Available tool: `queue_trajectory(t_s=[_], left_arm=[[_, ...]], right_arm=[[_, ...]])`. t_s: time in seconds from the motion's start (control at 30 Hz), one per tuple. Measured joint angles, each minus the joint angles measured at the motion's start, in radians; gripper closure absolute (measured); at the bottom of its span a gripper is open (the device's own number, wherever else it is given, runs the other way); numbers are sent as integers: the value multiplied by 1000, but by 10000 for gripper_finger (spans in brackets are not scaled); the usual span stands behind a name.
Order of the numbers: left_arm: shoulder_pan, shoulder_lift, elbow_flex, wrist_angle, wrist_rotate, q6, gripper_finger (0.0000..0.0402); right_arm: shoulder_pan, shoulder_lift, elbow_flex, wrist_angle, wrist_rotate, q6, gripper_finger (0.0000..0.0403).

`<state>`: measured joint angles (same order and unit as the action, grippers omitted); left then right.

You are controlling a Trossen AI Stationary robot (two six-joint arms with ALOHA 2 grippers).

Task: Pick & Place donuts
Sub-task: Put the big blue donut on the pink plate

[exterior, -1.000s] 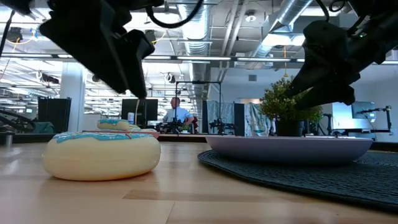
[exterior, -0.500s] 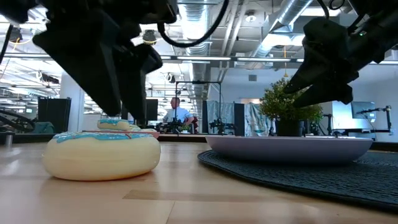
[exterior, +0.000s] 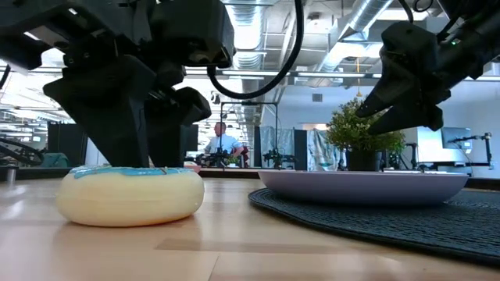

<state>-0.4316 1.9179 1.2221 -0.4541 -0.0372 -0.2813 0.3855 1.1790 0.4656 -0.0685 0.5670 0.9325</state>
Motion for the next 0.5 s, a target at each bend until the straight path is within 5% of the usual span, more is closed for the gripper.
queue_trajectory(t_s=[0.5], left_arm=[[25,0,0,0,75,5,304]], right_arm=[[0,0,0,-2,0,0,172]])
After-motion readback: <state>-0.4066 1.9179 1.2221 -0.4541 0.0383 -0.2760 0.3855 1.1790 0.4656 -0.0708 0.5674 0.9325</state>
